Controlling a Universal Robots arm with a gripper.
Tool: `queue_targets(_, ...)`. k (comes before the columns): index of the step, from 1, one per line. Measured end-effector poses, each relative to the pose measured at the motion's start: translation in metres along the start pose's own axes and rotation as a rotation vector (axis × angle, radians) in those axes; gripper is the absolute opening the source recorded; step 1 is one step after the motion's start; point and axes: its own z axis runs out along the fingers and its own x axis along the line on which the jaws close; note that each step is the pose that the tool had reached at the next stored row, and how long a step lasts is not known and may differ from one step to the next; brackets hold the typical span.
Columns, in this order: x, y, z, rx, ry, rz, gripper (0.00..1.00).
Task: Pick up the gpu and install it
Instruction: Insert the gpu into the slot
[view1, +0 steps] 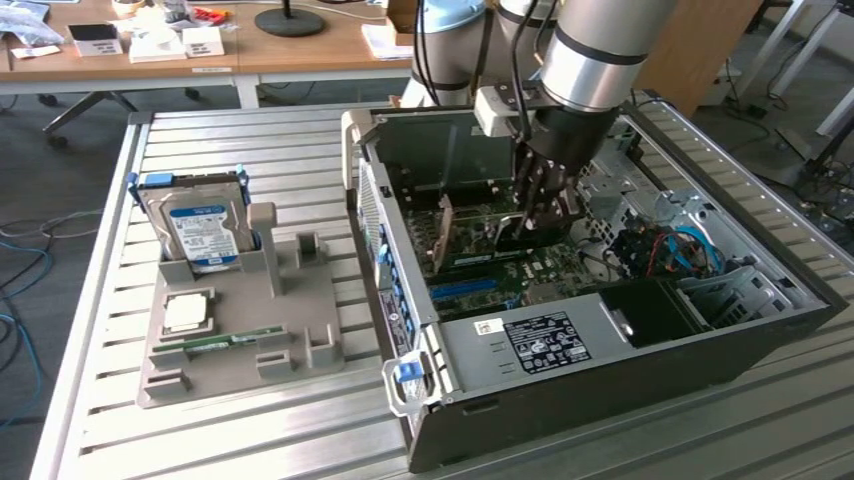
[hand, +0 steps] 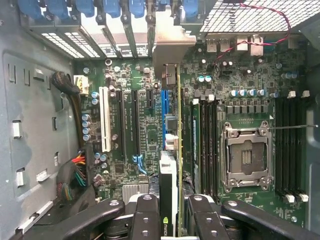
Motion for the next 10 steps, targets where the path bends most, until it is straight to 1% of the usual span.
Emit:
queue_targets(3, 0.0000, 0.0001, 0.0002, 0.0000, 0.0000, 0.000, 0.27)
queue_targets(4, 0.0000, 0.0001, 0.0011, 0.0002, -0.0006, 0.000, 0.27)
queue_targets(10, 0.0004, 0.0009, 0.0092, 0.0000, 0.0000, 0.000, 0.27)
